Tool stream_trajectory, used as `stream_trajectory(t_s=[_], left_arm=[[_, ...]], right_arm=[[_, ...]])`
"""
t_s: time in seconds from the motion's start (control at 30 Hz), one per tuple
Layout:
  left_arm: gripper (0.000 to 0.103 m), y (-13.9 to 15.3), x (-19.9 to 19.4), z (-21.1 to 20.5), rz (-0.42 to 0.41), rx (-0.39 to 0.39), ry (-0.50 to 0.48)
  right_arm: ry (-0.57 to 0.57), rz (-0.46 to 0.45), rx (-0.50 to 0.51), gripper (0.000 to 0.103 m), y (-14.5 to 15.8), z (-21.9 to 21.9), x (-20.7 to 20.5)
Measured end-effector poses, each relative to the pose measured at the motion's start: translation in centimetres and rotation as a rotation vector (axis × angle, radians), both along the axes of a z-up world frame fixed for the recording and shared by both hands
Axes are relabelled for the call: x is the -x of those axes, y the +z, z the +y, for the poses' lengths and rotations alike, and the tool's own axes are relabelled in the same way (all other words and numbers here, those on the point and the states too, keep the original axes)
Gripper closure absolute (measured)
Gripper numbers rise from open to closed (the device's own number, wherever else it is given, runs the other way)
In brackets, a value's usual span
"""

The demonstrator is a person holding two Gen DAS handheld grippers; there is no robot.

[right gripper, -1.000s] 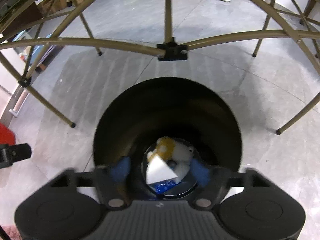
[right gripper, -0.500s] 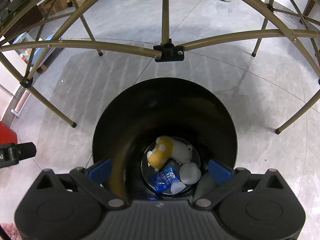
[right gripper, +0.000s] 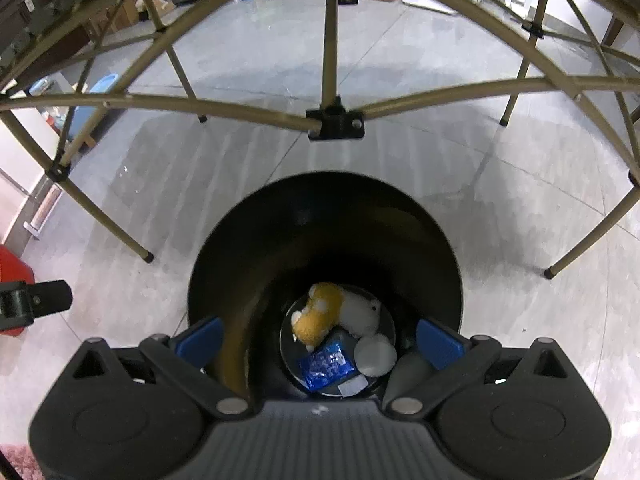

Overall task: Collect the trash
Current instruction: 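Raise both open grippers from the bin back toward the table, then move the right gripper onto the pink fluffy towel and close it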

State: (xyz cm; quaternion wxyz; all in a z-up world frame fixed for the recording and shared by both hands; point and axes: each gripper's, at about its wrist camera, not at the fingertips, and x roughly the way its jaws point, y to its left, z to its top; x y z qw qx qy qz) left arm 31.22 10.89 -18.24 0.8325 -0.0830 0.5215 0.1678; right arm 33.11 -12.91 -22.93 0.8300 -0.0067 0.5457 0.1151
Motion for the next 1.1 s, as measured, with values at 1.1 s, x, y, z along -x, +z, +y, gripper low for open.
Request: stream_trajectory(t_s=[1.1], left_arm=[[0.000,12.6,-0.3,-6.8,-0.547,-0.110,-0.079]], right_arm=[[-0.047,-0.681,-0.082,0.000,15.1,-6.8,1.0]])
